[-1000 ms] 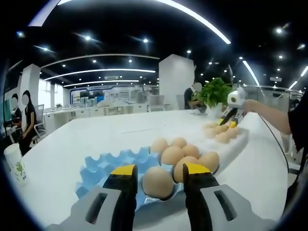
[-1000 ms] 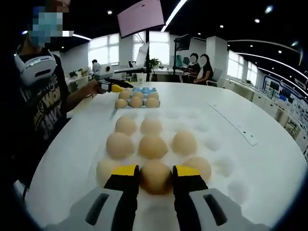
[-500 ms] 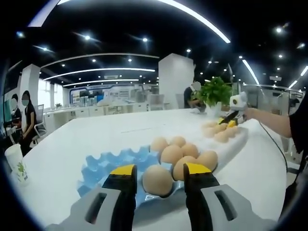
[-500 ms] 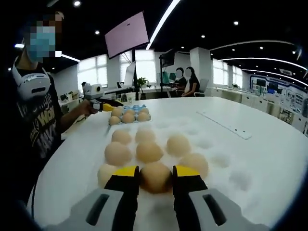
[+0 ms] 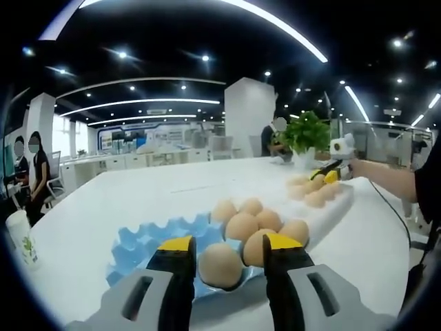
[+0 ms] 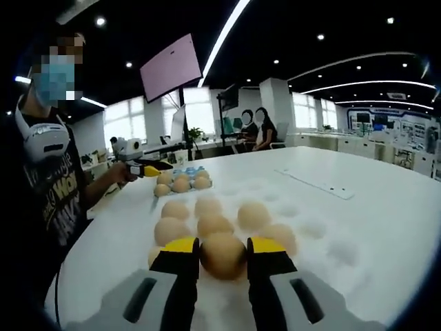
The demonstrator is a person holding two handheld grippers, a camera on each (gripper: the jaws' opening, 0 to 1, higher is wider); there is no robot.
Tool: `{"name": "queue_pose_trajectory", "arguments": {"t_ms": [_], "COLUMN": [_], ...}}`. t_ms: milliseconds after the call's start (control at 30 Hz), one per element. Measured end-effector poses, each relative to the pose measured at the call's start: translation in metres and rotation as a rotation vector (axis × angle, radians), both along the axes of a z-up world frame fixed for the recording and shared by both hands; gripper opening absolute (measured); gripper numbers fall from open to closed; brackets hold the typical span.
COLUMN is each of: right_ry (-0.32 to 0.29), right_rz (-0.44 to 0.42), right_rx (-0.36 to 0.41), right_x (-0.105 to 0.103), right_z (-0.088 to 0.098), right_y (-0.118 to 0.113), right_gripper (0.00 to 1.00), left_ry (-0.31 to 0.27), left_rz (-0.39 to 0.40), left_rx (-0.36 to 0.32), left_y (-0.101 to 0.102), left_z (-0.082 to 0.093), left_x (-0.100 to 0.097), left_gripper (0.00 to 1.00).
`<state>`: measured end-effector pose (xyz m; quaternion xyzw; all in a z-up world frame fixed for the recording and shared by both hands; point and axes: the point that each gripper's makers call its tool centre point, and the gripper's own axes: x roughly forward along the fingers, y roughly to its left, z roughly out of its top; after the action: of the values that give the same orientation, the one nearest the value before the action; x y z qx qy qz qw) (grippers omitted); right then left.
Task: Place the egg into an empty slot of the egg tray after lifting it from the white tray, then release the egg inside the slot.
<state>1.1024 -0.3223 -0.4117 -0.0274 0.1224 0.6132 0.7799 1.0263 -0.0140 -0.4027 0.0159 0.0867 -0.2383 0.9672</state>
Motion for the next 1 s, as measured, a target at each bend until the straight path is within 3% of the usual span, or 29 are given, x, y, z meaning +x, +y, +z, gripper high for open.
{"name": "queue_pose_trajectory", "arguments": {"t_ms": [333, 567, 733, 1000], "right_ry": [-0.031, -0.064, -0.084, -0.115], "right_rz": [-0.027, -0.043, -0.007, 0.002], "right_rx": [-0.003, 0.027, 0.029, 0.016], "right_x": [-0.008, -0.009, -0.028, -0.037], "right_z": [0.006, 0.026, 0.035, 0.042], "right_y": [0.012, 0.020, 0.044, 0.063], "right_gripper": [0.28, 0.28, 0.28, 0.28], "left_ry": [-0.011, -0.010, -0.018, -0.023], "left_rz": [-0.026, -0.028, -0.040, -0.069], "left_rx": [0.002, 0.000, -0.004, 0.000], "left_y": [-0.010, -0.010, -0.016, -0.027], "left_z": [0.004, 0.005, 0.007, 0.007], "left_x": [0.000, -0.002, -0.001, 0.001], "left_gripper": [0.40, 0.40, 0.40, 0.40]}}
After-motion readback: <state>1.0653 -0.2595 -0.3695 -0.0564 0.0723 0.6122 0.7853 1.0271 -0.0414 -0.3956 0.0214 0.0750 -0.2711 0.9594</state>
